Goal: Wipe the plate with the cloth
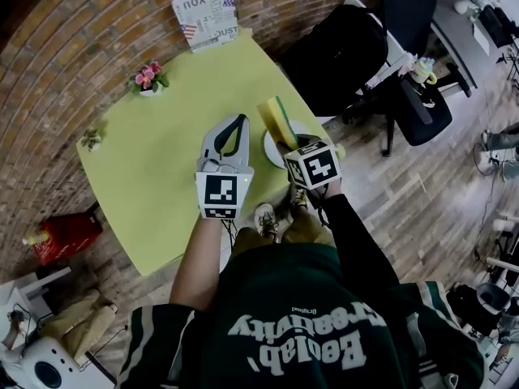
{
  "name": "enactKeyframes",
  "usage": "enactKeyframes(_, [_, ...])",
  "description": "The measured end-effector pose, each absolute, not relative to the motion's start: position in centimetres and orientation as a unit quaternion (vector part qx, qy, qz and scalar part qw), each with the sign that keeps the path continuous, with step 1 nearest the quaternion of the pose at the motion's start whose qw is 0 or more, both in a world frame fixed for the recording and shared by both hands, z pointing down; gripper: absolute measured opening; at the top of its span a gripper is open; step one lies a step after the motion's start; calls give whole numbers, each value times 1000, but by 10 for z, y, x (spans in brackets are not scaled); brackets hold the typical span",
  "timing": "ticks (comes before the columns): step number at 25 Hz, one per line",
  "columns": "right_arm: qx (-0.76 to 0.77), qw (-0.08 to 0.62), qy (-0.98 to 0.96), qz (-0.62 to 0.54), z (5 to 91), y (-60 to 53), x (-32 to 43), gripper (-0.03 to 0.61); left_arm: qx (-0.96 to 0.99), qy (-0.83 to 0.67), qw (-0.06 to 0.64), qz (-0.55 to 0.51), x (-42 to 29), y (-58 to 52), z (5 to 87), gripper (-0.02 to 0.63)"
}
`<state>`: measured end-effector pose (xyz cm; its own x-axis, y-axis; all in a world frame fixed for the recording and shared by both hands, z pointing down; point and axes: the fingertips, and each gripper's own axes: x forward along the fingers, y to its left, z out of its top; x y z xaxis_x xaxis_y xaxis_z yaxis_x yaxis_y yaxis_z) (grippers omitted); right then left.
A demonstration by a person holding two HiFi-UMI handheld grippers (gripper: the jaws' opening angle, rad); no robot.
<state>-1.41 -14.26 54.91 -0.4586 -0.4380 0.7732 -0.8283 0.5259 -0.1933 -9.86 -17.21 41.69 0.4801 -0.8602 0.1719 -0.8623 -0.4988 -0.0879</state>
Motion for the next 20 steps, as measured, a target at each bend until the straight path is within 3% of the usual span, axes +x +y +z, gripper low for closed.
enactKeyframes(20, [332, 441, -758, 347, 633, -126, -26, 124, 841, -526, 22, 126, -108, -181, 435, 5])
